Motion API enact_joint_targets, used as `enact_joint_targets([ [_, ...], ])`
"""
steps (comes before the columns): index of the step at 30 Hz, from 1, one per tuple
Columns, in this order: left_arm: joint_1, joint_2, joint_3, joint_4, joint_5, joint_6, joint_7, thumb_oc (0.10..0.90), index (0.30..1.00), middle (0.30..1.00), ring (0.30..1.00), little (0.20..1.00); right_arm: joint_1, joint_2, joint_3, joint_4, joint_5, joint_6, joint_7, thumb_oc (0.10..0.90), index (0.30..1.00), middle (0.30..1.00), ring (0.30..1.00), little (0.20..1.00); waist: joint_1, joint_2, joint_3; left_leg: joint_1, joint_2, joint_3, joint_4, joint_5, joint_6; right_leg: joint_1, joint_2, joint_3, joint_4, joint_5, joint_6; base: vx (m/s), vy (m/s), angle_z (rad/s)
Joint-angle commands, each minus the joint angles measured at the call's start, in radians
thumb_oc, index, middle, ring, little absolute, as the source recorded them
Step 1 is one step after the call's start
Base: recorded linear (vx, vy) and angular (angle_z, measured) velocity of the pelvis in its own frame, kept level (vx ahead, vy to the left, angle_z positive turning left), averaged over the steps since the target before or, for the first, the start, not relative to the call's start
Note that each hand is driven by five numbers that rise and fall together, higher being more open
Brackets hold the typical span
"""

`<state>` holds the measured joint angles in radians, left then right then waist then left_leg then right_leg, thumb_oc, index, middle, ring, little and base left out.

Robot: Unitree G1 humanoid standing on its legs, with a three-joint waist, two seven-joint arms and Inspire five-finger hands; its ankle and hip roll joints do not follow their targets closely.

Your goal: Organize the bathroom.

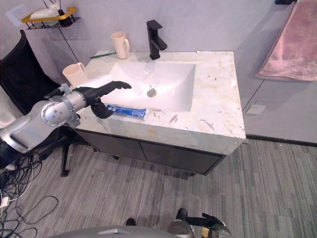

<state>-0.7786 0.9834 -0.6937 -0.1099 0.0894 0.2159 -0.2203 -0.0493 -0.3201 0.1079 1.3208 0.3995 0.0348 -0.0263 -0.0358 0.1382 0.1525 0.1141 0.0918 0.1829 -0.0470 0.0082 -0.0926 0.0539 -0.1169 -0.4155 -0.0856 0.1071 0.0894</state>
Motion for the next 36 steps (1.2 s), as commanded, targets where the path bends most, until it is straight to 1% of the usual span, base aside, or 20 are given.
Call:
enact_joint_targets([
  [1, -0.138, 0.078, 0.07, 0.017, 0.061, -0.011, 0.022, 0.8, 0.9, 0.9, 0.9, 0.9, 0.025, -0.025, 0.017, -0.001, -0.003, 0.01, -0.002, 0.8, 0.9, 0.9, 0.9, 0.9, -0.013, -0.057, -0.034, -0.083, -0.058, 0.008, 0.096, -0.042, 0.009, 0.062, 0.022, 0.068, 0.031, -0.128, 0.048, 0.0, 0.0, 0.0],
  [7, -0.129, 0.066, 0.059, 0.047, 0.087, -0.016, 0.0, 0.8, 0.9, 0.9, 0.9, 0.9, 0.034, -0.028, 0.015, -0.011, -0.008, 0.014, -0.002, 0.8, 0.9, 0.9, 0.9, 0.9, -0.02, -0.062, -0.029, -0.085, -0.061, 0.011, 0.107, -0.049, 0.011, 0.061, 0.022, 0.072, 0.035, -0.131, 0.046, 0.03, 0.019, -0.02],
  [14, -0.138, 0.039, 0.038, 0.068, 0.112, -0.002, -0.001, 0.8, 0.9, 0.9, 0.9, 0.9, 0.04, -0.029, 0.018, -0.022, -0.003, 0.014, -0.002, 0.8, 0.9, 0.9, 0.9, 0.9, -0.028, -0.07, -0.027, -0.088, -0.063, 0.013, 0.112, -0.052, 0.014, 0.058, 0.022, 0.074, 0.04, -0.133, 0.045, 0.02, 0.0, 0.0],
  [19, -0.14, 0.023, 0.027, 0.091, 0.107, -0.005, -0.011, 0.8, 0.9, 0.9, 0.9, 0.9, 0.041, -0.03, 0.022, -0.032, 0.005, 0.017, -0.004, 0.8, 0.9, 0.9, 0.9, 0.9, -0.032, -0.074, -0.025, -0.092, -0.064, 0.016, 0.119, -0.056, 0.017, 0.057, 0.024, 0.076, 0.042, -0.136, 0.043, 0.01, 0.0, 0.0],
  [24, -0.136, 0.001, 0.019, 0.118, 0.114, -0.003, 0.008, 0.8, 0.9, 0.9, 0.9, 0.9, 0.042, -0.03, 0.021, -0.03, 0.002, 0.014, -0.005, 0.8, 0.9, 0.9, 0.9, 0.9, -0.038, -0.077, -0.025, -0.092, -0.065, 0.018, 0.121, -0.059, 0.02, 0.053, 0.026, 0.081, 0.046, -0.139, 0.042, 0.02, 0.008, -0.01],
  [28, -0.126, -0.009, 0.018, 0.136, 0.163, -0.02, 0.02, 0.8, 0.9, 0.9, 0.9, 0.9, 0.051, -0.031, 0.022, -0.036, 0.003, 0.02, -0.011, 0.8, 0.9, 0.9, 0.9, 0.9, -0.044, -0.084, -0.021, -0.095, -0.065, 0.023, 0.123, -0.061, 0.021, 0.051, 0.028, 0.087, 0.046, -0.14, 0.04, 0.02, 0.007, -0.01],
  [36, -0.127, -0.017, 0.008, 0.147, 0.19, -0.011, 0.003, 0.8, 0.9, 0.9, 0.9, 0.9, 0.062, -0.039, 0.015, -0.037, -0.004, 0.014, -0.002, 0.8, 0.9, 0.9, 0.9, 0.9, -0.05, -0.088, -0.017, -0.1, -0.067, 0.026, 0.13, -0.064, 0.023, 0.048, 0.027, 0.087, 0.049, -0.141, 0.039, 0.0, 0.0, 0.0],
])
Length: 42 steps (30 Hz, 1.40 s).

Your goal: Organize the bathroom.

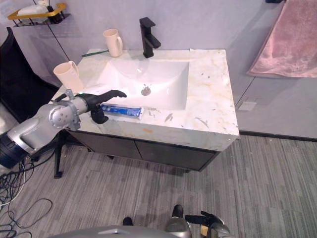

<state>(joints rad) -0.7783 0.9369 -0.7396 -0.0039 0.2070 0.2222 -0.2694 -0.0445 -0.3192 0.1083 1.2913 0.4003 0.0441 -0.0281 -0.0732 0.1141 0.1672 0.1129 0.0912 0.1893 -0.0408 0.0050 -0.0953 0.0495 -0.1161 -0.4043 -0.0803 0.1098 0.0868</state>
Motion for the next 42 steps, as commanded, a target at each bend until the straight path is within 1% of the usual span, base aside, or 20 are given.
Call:
enact_joint_targets([
  [1, -0.128, 0.029, 0.052, 0.044, 0.073, -0.014, 0.049, 0.8, 0.9, 0.9, 0.9, 0.9, 0.058, -0.04, 0.014, -0.008, -0.004, 0.005, 0.0, 0.8, 0.9, 0.9, 0.9, 0.9, -0.012, -0.065, -0.032, -0.099, -0.066, 0.02, 0.124, -0.061, 0.026, 0.052, 0.027, 0.075, 0.044, -0.144, 0.042, 0.0, 0.0, 0.0],
  [7, -0.128, 0.018, 0.041, 0.073, 0.093, -0.013, 0.027, 0.8, 0.9, 0.9, 0.9, 0.9, 0.056, -0.038, 0.02, -0.021, 0.008, 0.008, -0.005, 0.8, 0.9, 0.9, 0.9, 0.9, -0.016, -0.067, -0.029, -0.103, -0.065, 0.024, 0.129, -0.063, 0.027, 0.051, 0.027, 0.077, 0.044, -0.145, 0.041, 0.0, 0.002, -0.01],
  [8, -0.127, 0.016, 0.04, 0.078, 0.095, -0.014, 0.023, 0.762, 0.844, 0.844, 0.844, 0.844, 0.055, -0.038, 0.02, -0.022, 0.009, 0.008, -0.005, 0.8, 0.9, 0.9, 0.9, 0.9, -0.017, -0.067, -0.029, -0.103, -0.066, 0.024, 0.129, -0.063, 0.027, 0.051, 0.027, 0.077, 0.044, -0.145, 0.04, 0.0, 0.013, -0.04],
  [10, -0.126, 0.01, 0.036, 0.082, 0.113, -0.01, 0.014, 0.595, 0.592, 0.592, 0.592, 0.592, 0.055, -0.039, 0.021, -0.023, 0.013, 0.008, -0.006, 0.8, 0.9, 0.9, 0.9, 0.9, -0.017, -0.068, -0.029, -0.102, -0.066, 0.025, 0.127, -0.063, 0.028, 0.051, 0.028, 0.077, 0.044, -0.146, 0.04, 0.0, 0.006, -0.04],
  [12, -0.129, 0.008, 0.028, 0.095, 0.116, -0.004, 0.002, 0.504, 0.455, 0.455, 0.455, 0.455, 0.055, -0.039, 0.019, -0.022, 0.018, 0.005, -0.008, 0.8, 0.9, 0.9, 0.9, 0.9, -0.02, -0.067, -0.029, -0.101, -0.066, 0.027, 0.125, -0.063, 0.029, 0.049, 0.028, 0.078, 0.043, -0.145, 0.041, 0.0, 0.008, -0.05],
  [13, -0.13, 0.005, 0.025, 0.098, 0.124, -0.004, -0.002, 0.4, 0.3, 0.3, 0.3, 0.3, 0.056, -0.04, 0.019, -0.023, 0.021, 0.004, -0.009, 0.8, 0.9, 0.9, 0.9, 0.9, -0.021, -0.067, -0.029, -0.1, -0.066, 0.028, 0.124, -0.064, 0.029, 0.049, 0.028, 0.077, 0.043, -0.145, 0.041, 0.0, 0.0, 0.0],
  [20, -0.128, -0.008, 0.006, 0.139, 0.143, -0.014, -0.003, 0.4, 0.3, 0.3, 0.3, 0.3, 0.061, -0.041, 0.011, -0.027, 0.047, -0.004, -0.015, 0.8, 0.9, 0.9, 0.9, 0.9, -0.028, -0.069, -0.03, -0.098, -0.066, 0.034, 0.118, -0.063, 0.03, 0.047, 0.029, 0.078, 0.04, -0.143, 0.043, 0.0, 0.001, -0.02],
  [25, -0.116, -0.011, 0.007, 0.173, 0.171, -0.017, 0.076, 0.4, 0.3, 0.3, 0.3, 0.3, 0.064, -0.045, 0.004, -0.047, 0.087, -0.019, -0.034, 0.8, 0.9, 0.9, 0.9, 0.9, -0.032, -0.072, -0.031, -0.091, -0.068, 0.038, 0.105, -0.062, 0.032, 0.045, 0.031, 0.081, 0.036, -0.14, 0.044, -0.04, 0.007, -0.03],
  [27, -0.105, -0.008, 0.022, 0.177, 0.156, -0.015, 0.124, 0.4, 0.3, 0.3, 0.3, 0.3, 0.065, -0.05, -0.008, -0.058, 0.133, -0.042, -0.046, 0.8, 0.9, 0.9, 0.9, 0.9, -0.032, -0.074, -0.031, -0.086, -0.069, 0.038, 0.097, -0.06, 0.032, 0.044, 0.031, 0.081, 0.035, -0.138, 0.045, -0.07, 0.012, -0.01],
  [28, -0.095, -0.005, 0.038, 0.176, 0.113, -0.013, 0.177, 0.4, 0.3, 0.3, 0.3, 0.3, 0.069, -0.054, -0.023, -0.072, 0.19, -0.078, -0.067, 0.8, 0.9, 0.9, 0.9, 0.9, -0.032, -0.077, -0.031, -0.082, -0.07, 0.038, 0.091, -0.059, 0.032, 0.045, 0.031, 0.081, 0.032, -0.136, 0.046, -0.07, 0.013, -0.02],
  [31, -0.067, 0.005, 0.088, 0.162, 0.065, -0.021, 0.248, 0.4, 0.3, 0.3, 0.3, 0.3, 0.08, -0.063, -0.052, -0.115, 0.268, -0.132, -0.098, 0.8, 0.9, 0.9, 0.9, 0.9, -0.034, -0.081, -0.026, -0.069, -0.069, 0.041, 0.083, -0.062, 0.033, 0.052, 0.032, 0.083, 0.03, -0.136, 0.047, -0.05, 0.016, -0.02],
  [32, -0.061, 0.008, 0.097, 0.158, 0.058, -0.023, 0.258, 0.4, 0.3, 0.3, 0.3, 0.3, 0.082, -0.064, -0.057, -0.127, 0.278, -0.13, -0.099, 0.8, 0.9, 0.9, 0.9, 0.9, -0.035, -0.082, -0.027, -0.072, -0.07, 0.041, 0.081, -0.057, 0.033, 0.048, 0.031, 0.083, 0.03, -0.132, 0.047, -0.08, 0.02, -0.05],
  [33, -0.04, 0.015, 0.13, 0.142, -0.005, -0.04, 0.317, 0.4, 0.3, 0.3, 0.3, 0.3, 0.095, -0.069, -0.081, -0.174, 0.338, -0.168, -0.126, 0.8, 0.9, 0.9, 0.9, 0.9, -0.038, -0.086, -0.026, -0.07, -0.071, 0.042, 0.076, -0.056, 0.035, 0.047, 0.031, 0.087, 0.029, -0.13, 0.048, -0.09, 0.023, -0.05],
  [34, -0.01, 0.018, 0.176, 0.123, -0.119, -0.084, 0.399, 0.4, 0.3, 0.3, 0.3, 0.3, 0.112, -0.072, -0.108, -0.224, 0.385, -0.206, -0.152, 0.8, 0.9, 0.9, 0.9, 0.9, -0.043, -0.089, -0.025, -0.065, -0.072, 0.042, 0.069, -0.055, 0.036, 0.048, 0.031, 0.09, 0.026, -0.127, 0.049, -0.13, 0.039, -0.12],
  [35, 0.056, -0.002, 0.293, 0.065, -0.227, -0.128, 0.468, 0.4, 0.3, 0.3, 0.3, 0.3, 0.148, -0.073, -0.17, -0.332, 0.388, -0.31, -0.238, 0.8, 0.9, 0.9, 0.9, 0.9, -0.049, -0.096, -0.025, -0.056, -0.074, 0.044, 0.055, -0.054, 0.04, 0.048, 0.033, 0.097, 0.02, -0.122, 0.049, -0.12, 0.046, -0.17],
  [36, 0.089, -0.015, 0.341, 0.039, -0.32, -0.168, 0.529, 0.4, 0.3, 0.3, 0.3, 0.3, 0.167, -0.075, -0.196, -0.382, 0.404, -0.36, -0.267, 0.8, 0.9, 0.9, 0.9, 0.9, -0.054, -0.098, -0.025, -0.048, -0.075, 0.045, 0.047, -0.057, 0.039, 0.051, 0.036, 0.102, 0.017, -0.123, 0.051, -0.11, 0.042, -0.2],
  [37, 0.141, -0.052, 0.42, 0.0, -0.396, -0.199, 0.56, 0.4, 0.3, 0.3, 0.3, 0.3, 0.189, -0.077, -0.246, -0.497, 0.358, -0.398, -0.353, 0.8, 0.9, 0.9, 0.9, 0.9, -0.062, -0.104, -0.025, -0.039, -0.078, 0.043, 0.036, -0.057, 0.042, 0.052, 0.037, 0.111, 0.012, -0.119, 0.053, -0.09, 0.034, -0.14],
  [39, 0.214, -0.119, 0.514, -0.054, -0.53, -0.26, 0.591, 0.4, 0.3, 0.3, 0.3, 0.3, 0.213, -0.088, -0.334, -0.65, 0.283, -0.462, -0.453, 0.8, 0.9, 0.9, 0.9, 0.9, -0.079, -0.114, -0.03, -0.031, -0.082, 0.045, 0.02, -0.052, 0.047, 0.045, 0.039, 0.124, 0.008, -0.108, 0.057, -0.09, 0.023, -0.07],
  [40, 0.214, -0.119, 0.514, -0.054, -0.53, -0.26, 0.591, 0.4, 0.3, 0.3, 0.3, 0.3, 0.213, -0.088, -0.334, -0.65, 0.283, -0.462, -0.453, 0.8, 0.9, 0.9, 0.9, 0.9, -0.079, -0.114, -0.03, -0.031, -0.082, 0.045, 0.02, -0.052, 0.047, 0.045, 0.039, 0.124, 0.008, -0.108, 0.057, -0.06, 0.021, -0.12],
  [42, 0.268, -0.211, 0.577, -0.108, -0.636, -0.294, 0.606, 0.4, 0.3, 0.3, 0.3, 0.3, 0.224, -0.11, -0.443, -0.859, 0.147, -0.459, -0.571, 0.8, 0.9, 0.9, 0.9, 0.9, -0.101, -0.117, -0.032, -0.012, -0.087, 0.045, 0.002, -0.057, 0.055, 0.045, 0.043, 0.142, 0.01, -0.109, 0.061, -0.07, 0.059, -0.11],
])
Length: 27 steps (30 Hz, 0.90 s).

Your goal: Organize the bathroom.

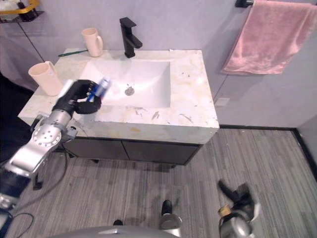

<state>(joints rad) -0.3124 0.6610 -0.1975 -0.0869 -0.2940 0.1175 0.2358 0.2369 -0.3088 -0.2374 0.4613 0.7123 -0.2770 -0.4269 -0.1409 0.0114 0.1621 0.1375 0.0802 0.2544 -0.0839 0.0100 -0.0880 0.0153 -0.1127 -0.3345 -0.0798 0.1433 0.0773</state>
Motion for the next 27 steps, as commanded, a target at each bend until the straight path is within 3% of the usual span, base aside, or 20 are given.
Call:
enact_joint_targets([
  [1, -0.182, 0.02, 0.053, -0.043, -0.168, -0.221, 0.125, 0.4, 0.3, 0.3, 0.3, 0.3, -0.055, -0.137, -0.154, -0.16, -0.266, -0.12, -0.235, 0.8, 0.9, 0.9, 0.9, 0.9, -0.049, -0.016, -0.03, -0.033, -0.079, -0.015, 0.036, -0.056, 0.053, 0.073, 0.04, 0.081, 0.009, -0.135, 0.072, -0.09, 0.126, -0.13],
  [2, -0.174, -0.015, 0.063, -0.066, -0.16, -0.234, 0.159, 0.4, 0.3, 0.3, 0.3, 0.3, -0.065, -0.167, -0.209, -0.321, -0.35, -0.067, -0.291, 0.8, 0.9, 0.9, 0.9, 0.9, -0.067, -0.015, -0.035, -0.021, -0.084, -0.011, 0.026, -0.062, 0.057, 0.073, 0.043, 0.094, 0.01, -0.14, 0.075, -0.08, 0.099, -0.11],
  [3, -0.174, -0.015, 0.063, -0.066, -0.16, -0.234, 0.159, 0.4, 0.3, 0.3, 0.3, 0.3, -0.065, -0.167, -0.209, -0.321, -0.35, -0.067, -0.291, 0.8, 0.9, 0.9, 0.9, 0.9, -0.067, -0.015, -0.035, -0.021, -0.084, -0.011, 0.026, -0.062, 0.057, 0.073, 0.043, 0.094, 0.01, -0.14, 0.075, -0.06, 0.127, -0.19],
  [5, -0.186, -0.048, 0.062, -0.098, -0.231, -0.244, 0.209, 0.4, 0.3, 0.3, 0.3, 0.3, -0.108, -0.206, -0.258, -0.495, -0.446, -0.145, -0.302, 0.8, 0.9, 0.9, 0.9, 0.9, -0.082, -0.012, -0.044, -0.018, -0.09, -0.006, 0.014, -0.055, 0.064, 0.062, 0.044, 0.11, 0.012, -0.134, 0.076, -0.08, 0.108, -0.25],
  [7, -0.202, -0.075, 0.035, -0.122, -0.243, -0.249, 0.266, 0.4, 0.3, 0.3, 0.3, 0.3, -0.18, -0.26, -0.237, -0.67, -0.395, -0.228, -0.195, 0.8, 0.9, 0.9, 0.9, 0.9, -0.081, -0.004, -0.049, -0.006, -0.094, -0.005, 0.008, -0.068, 0.07, 0.067, 0.042, 0.116, 0.01, -0.139, 0.082, -0.06, 0.111, -0.27],
  [8, -0.211, -0.088, 0.019, -0.138, -0.267, -0.243, 0.289, 0.4, 0.3, 0.3, 0.3, 0.3, -0.216, -0.278, -0.203, -0.745, -0.357, -0.242, -0.086, 0.8, 0.9, 0.9, 0.9, 0.9, -0.073, -0.001, -0.05, -0.008, -0.097, -0.004, 0.006, -0.063, 0.072, 0.061, 0.039, 0.116, 0.009, -0.133, 0.083, -0.08, 0.076, -0.27],
  [9, -0.213, -0.093, 0.015, -0.14, -0.268, -0.242, 0.29, 0.4, 0.3, 0.3, 0.3, 0.3, -0.228, -0.283, -0.185, -0.755, -0.348, -0.24, -0.069, 0.8, 0.9, 0.9, 0.9, 0.9, -0.069, -0.002, -0.052, -0.009, -0.098, -0.003, 0.005, -0.063, 0.072, 0.06, 0.038, 0.116, 0.009, -0.132, 0.083, -0.06, 0.079, -0.27],
  [10, -0.221, -0.11, -0.006, -0.143, -0.258, -0.235, 0.302, 0.4, 0.3, 0.3, 0.3, 0.3, -0.284, -0.311, -0.1, -0.797, -0.28, -0.234, 0.052, 0.8, 0.9, 0.9, 0.9, 0.9, -0.055, -0.001, -0.054, -0.004, -0.1, -0.003, 0.005, -0.072, 0.075, 0.065, 0.034, 0.11, 0.006, -0.136, 0.087, -0.05, 0.058, -0.24],
  [13, -0.248, -0.142, -0.048, -0.143, -0.246, -0.213, 0.3, 0.4, 0.3, 0.3, 0.3, 0.3, -0.457, -0.313, 0.12, -0.833, -0.147, -0.141, 0.295, 0.8, 0.9, 0.9, 0.9, 0.9, -0.01, -0.007, -0.071, -0.017, -0.101, -0.005, 0.001, -0.058, 0.073, 0.055, 0.021, 0.09, 0.0, -0.123, 0.088, -0.05, 0.025, -0.09],
  [15, -0.26, -0.168, -0.086, -0.13, -0.246, -0.216, 0.292, 0.4, 0.3, 0.3, 0.3, 0.3, -0.554, -0.297, 0.274, -0.821, -0.134, -0.081, 0.341, 0.8, 0.9, 0.9, 0.9, 0.9, 0.018, -0.013, -0.076, -0.023, -0.101, -0.012, -0.003, -0.053, 0.072, 0.053, 0.013, 0.074, -0.002, -0.118, 0.09, -0.03, -0.008, 0.13],
  [19, -0.238, -0.206, -0.128, -0.117, -0.229, -0.241, 0.246, 0.4, 0.3, 0.3, 0.3, 0.3, -0.64, -0.249, 0.449, -0.778, -0.13, 0.047, 0.42, 0.8, 0.9, 0.9, 0.9, 0.9, 0.066, -0.022, -0.083, -0.032, -0.098, -0.02, -0.003, -0.048, 0.07, 0.055, 0.001, 0.045, 0.001, -0.116, 0.093, -0.01, -0.011, 0.3],
  [22, -0.228, -0.221, -0.158, -0.102, -0.199, -0.261, 0.211, 0.4, 0.3, 0.3, 0.3, 0.3, -0.686, -0.227, 0.529, -0.726, -0.107, 0.1, 0.453, 0.8, 0.9, 0.9, 0.9, 0.9, 0.097, -0.029, -0.084, -0.036, -0.097, -0.03, -0.003, -0.049, 0.071, 0.058, -0.008, 0.016, 0.006, -0.117, 0.094, -0.01, -0.016, 0.38],
  [27, -0.232, -0.232, -0.189, -0.084, -0.186, -0.259, 0.18, 0.4, 0.3, 0.3, 0.3, 0.3, -0.738, -0.209, 0.579, -0.687, -0.111, 0.133, 0.438, 0.8, 0.9, 0.9, 0.9, 0.9, 0.122, -0.035, -0.086, -0.035, -0.096, -0.038, -0.003, -0.052, 0.072, 0.064, -0.017, -0.009, 0.011, -0.12, 0.095, 0.01, -0.011, 0.3],
])
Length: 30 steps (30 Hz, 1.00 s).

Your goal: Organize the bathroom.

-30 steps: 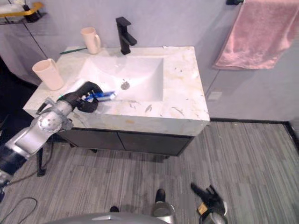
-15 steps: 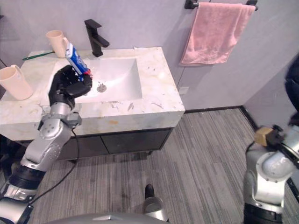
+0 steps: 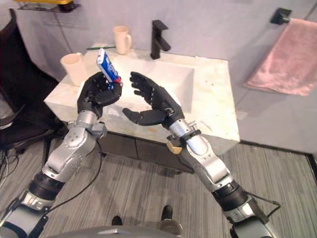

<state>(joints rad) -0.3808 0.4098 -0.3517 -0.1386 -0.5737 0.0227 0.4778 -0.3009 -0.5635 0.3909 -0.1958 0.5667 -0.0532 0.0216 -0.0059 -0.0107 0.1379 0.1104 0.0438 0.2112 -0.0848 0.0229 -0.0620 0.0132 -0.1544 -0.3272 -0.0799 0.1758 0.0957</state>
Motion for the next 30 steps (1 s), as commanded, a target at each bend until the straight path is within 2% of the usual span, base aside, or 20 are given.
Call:
enact_joint_targets([
  [1, -0.165, 0.016, -0.041, -0.03, 0.087, -0.159, -0.066, 0.4, 0.3, 0.3, 0.3, 0.3, -0.209, 0.053, -0.045, -0.023, 0.032, -0.087, -0.021, 0.8, 0.9, 0.9, 0.9, 0.9, -0.01, -0.014, -0.062, -0.007, -0.06, 0.003, -0.002, -0.065, 0.046, 0.067, 0.024, -0.018, 0.014, -0.154, 0.077, 0.02, -0.012, 0.07],
  [7, -0.168, 0.006, -0.059, -0.004, 0.089, -0.147, -0.093, 0.4, 0.3, 0.3, 0.3, 0.3, -0.264, 0.069, -0.048, 0.005, 0.0, -0.113, -0.124, 0.8, 0.9, 0.9, 0.9, 0.9, 0.001, -0.018, -0.066, -0.003, -0.062, -0.005, -0.002, -0.072, 0.048, 0.072, 0.025, -0.019, 0.011, -0.157, 0.076, 0.01, -0.009, 0.0],
  [11, -0.165, -0.004, -0.068, 0.008, 0.088, -0.139, -0.109, 0.4, 0.3, 0.3, 0.3, 0.3, -0.3, 0.07, -0.044, 0.037, -0.009, -0.117, -0.155, 0.8, 0.9, 0.9, 0.9, 0.9, 0.007, -0.018, -0.068, 0.0, -0.062, -0.011, -0.002, -0.073, 0.047, 0.075, 0.028, -0.016, 0.008, -0.157, 0.074, 0.0, 0.0, 0.0],
  [21, -0.144, -0.029, -0.099, 0.017, 0.098, -0.087, -0.143, 0.4, 0.3, 0.3, 0.3, 0.3, -0.336, 0.083, -0.028, 0.059, 0.015, -0.114, -0.133, 0.8, 0.9, 0.9, 0.9, 0.9, 0.02, -0.022, -0.076, 0.002, -0.058, -0.018, -0.002, -0.073, 0.045, 0.081, 0.027, -0.024, 0.007, -0.157, 0.075, 0.02, -0.008, 0.0],
  [30, -0.155, -0.031, -0.108, 0.035, 0.092, -0.079, -0.154, 0.4, 0.3, 0.3, 0.3, 0.3, -0.419, 0.086, 0.0, 0.083, 0.02, -0.093, -0.152, 0.8, 0.9, 0.9, 0.9, 0.9, 0.034, -0.022, -0.075, 0.0, -0.056, -0.026, -0.002, -0.072, 0.044, 0.084, 0.027, -0.029, 0.005, -0.161, 0.07, 0.0, 0.0, 0.0],
])
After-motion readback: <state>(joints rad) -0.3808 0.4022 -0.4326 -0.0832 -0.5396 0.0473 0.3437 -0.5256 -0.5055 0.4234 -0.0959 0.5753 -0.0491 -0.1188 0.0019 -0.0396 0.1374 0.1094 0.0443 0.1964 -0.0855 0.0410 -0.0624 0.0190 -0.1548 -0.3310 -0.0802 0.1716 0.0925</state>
